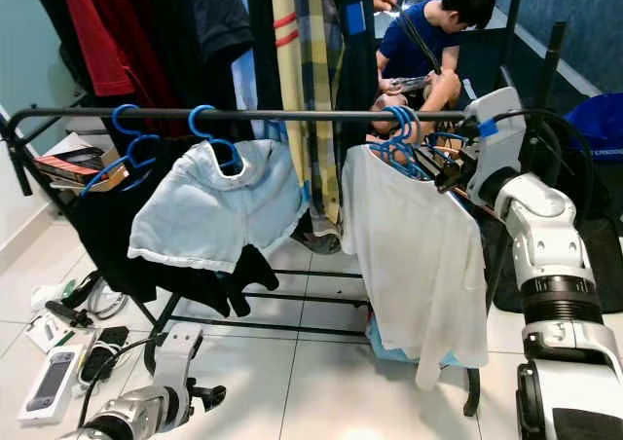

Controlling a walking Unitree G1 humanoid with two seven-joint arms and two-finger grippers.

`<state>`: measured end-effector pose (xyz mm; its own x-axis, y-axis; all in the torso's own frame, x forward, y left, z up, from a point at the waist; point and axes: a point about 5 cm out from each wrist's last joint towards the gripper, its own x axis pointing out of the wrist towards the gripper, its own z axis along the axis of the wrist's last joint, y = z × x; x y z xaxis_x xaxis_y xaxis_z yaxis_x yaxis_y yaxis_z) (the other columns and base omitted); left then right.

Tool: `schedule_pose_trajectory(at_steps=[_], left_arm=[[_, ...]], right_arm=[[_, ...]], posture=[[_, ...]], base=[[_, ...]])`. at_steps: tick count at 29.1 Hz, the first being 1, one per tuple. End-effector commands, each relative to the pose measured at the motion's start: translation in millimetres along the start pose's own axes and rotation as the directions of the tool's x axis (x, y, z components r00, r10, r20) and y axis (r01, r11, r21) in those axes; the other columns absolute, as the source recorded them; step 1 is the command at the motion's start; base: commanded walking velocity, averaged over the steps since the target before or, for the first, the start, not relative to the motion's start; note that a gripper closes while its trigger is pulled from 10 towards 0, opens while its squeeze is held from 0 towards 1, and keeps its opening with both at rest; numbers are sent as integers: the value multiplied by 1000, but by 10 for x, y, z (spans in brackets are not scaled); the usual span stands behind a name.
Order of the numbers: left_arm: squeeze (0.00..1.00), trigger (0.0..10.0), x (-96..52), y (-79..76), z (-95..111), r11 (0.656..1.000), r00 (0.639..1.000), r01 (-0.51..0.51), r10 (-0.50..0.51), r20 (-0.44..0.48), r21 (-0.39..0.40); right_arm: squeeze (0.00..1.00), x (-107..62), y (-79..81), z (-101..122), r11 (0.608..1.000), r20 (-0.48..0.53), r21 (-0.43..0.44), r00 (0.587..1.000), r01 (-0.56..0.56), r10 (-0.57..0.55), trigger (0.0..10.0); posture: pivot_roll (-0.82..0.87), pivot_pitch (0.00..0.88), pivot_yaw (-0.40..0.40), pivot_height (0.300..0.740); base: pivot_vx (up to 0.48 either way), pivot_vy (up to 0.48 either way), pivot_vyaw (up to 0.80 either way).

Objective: Hang hanger

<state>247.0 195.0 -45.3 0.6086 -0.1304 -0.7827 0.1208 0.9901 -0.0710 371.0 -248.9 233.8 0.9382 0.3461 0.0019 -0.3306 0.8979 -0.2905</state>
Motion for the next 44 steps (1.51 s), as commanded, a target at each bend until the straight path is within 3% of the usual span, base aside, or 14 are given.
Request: schedule_pose_trajectory(at_steps=[1,7,8,14,21,25,38,44], left_arm=[[0,10000,-27,87,-49,1000,1000,-18,18,-15,4],[0,10000,-38,116,-67,1000,1000,-21,21,-19,8],[0,10000,-44,132,-82,1000,1000,-23,23,-21,10],[0,10000,-65,180,-125,1000,999,-27,28,-29,15],[0,10000,-137,333,-265,999,998,-41,42,-52,25],[0,10000,-157,370,-300,999,997,-46,47,-56,23],[0,10000,-246,524,-439,998,995,-65,67,-74,23],[0,10000,-265,554,-465,997,995,-69,71,-77,25]], right_arm=[[0,55,91,-72,1000,-16,0,1000,-26,26,10000],[0,122,129,-176,1000,-31,7,999,-12,12,10000],[0,125,89,-169,1000,-13,-26,1000,6,-6,10000],[0,96,27,-137,1000,23,6,1000,-7,7,10000],[0,12,77,-177,982,58,63,983,-180,176,10000],[0,-7,88,-223,978,45,56,979,-201,198,10000],[0,-151,-137,-215,985,7,-16,985,-174,174,10000],[0,-203,-201,-111,964,15,-22,964,-266,267,10000]], posture=[[-60,0,94,740],[-45,0,102,740],[-39,0,105,740],[-22,2,115,740],[-2,59,155,740],[2,71,159,740],[13,124,185,740],[12,131,185,740]], base=[[0,0,0],[0,0,0],[0,0,0],[0,0,0],[0,0,0],[0,0,0],[0,0,0],[0,0,0]])
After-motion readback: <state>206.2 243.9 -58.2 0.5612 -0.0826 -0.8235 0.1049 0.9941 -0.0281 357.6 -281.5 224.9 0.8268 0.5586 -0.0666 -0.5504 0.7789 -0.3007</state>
